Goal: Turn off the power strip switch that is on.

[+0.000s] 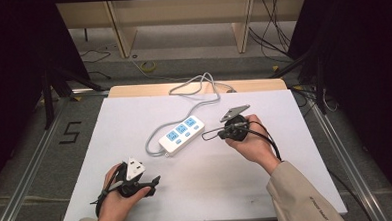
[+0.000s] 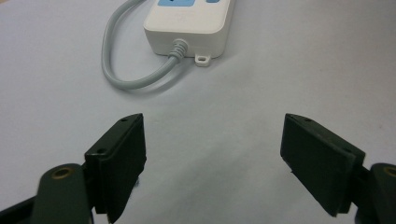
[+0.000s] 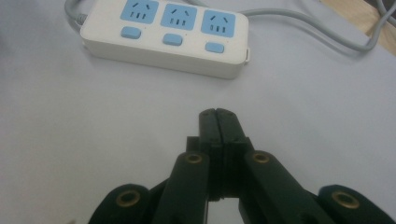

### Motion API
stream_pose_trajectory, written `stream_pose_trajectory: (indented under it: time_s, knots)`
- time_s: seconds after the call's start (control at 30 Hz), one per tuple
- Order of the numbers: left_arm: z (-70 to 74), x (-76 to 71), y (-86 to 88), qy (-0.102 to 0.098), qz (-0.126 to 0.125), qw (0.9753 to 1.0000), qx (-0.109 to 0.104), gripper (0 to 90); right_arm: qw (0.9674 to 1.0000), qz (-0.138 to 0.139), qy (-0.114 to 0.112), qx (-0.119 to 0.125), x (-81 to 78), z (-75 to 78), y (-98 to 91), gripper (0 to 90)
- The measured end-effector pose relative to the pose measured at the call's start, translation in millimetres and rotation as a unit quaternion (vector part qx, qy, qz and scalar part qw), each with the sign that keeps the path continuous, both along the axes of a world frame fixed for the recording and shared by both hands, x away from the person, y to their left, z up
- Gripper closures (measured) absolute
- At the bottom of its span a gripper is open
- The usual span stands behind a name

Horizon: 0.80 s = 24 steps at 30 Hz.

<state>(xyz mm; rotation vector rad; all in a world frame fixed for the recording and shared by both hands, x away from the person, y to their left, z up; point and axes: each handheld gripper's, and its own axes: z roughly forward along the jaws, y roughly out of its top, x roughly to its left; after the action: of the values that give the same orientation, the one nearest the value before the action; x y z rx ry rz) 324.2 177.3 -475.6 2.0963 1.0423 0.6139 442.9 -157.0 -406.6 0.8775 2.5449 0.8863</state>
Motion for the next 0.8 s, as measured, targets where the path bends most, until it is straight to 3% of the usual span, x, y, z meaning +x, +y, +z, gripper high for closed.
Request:
stream_pose_trajectory:
  time_s: [0.8]
  knots:
    - [-0.1,0.1,0.0,0.000,-0.001,1.0000,0.000,22.1,0.9999,-0.003,0.008,-0.008,17.6,-2.2,14.5,90.0]
